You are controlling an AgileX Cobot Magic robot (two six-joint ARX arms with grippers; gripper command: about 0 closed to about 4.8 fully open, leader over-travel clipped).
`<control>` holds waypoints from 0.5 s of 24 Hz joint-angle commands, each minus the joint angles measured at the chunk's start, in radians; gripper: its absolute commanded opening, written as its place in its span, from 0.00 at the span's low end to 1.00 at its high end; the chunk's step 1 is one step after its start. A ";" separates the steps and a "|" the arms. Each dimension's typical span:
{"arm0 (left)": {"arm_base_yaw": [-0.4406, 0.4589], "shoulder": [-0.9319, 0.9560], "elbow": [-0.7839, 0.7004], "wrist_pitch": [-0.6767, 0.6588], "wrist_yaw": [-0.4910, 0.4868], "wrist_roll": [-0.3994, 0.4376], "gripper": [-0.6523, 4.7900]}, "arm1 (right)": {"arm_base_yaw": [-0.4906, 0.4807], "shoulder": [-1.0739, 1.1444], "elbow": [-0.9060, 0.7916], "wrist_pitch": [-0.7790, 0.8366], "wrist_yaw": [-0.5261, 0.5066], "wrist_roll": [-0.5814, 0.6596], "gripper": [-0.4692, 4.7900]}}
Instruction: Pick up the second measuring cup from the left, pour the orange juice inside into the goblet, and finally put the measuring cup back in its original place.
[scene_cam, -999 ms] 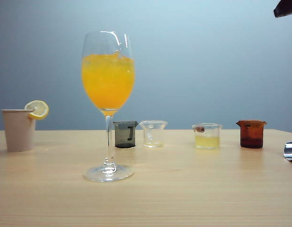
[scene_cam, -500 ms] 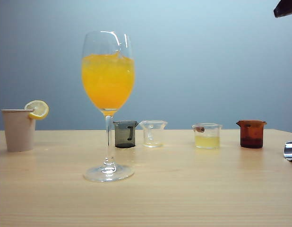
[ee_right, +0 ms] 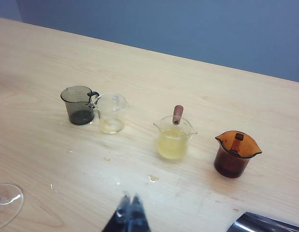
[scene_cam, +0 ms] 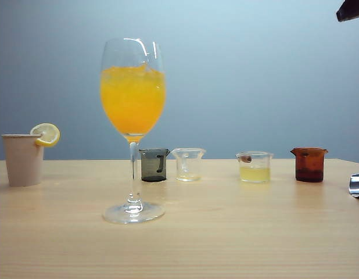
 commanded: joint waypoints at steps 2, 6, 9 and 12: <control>0.000 0.001 0.004 0.027 -0.032 0.016 0.12 | 0.001 -0.001 0.003 0.013 0.003 -0.002 0.08; 0.000 0.001 0.004 0.018 -0.027 0.015 0.12 | 0.001 -0.001 0.003 0.013 0.003 -0.002 0.08; 0.000 0.001 0.004 0.018 -0.027 0.015 0.12 | 0.000 -0.001 0.003 0.013 0.003 -0.002 0.08; 0.000 0.001 0.004 0.019 -0.027 0.015 0.12 | 0.000 -0.001 0.003 0.013 0.003 -0.002 0.08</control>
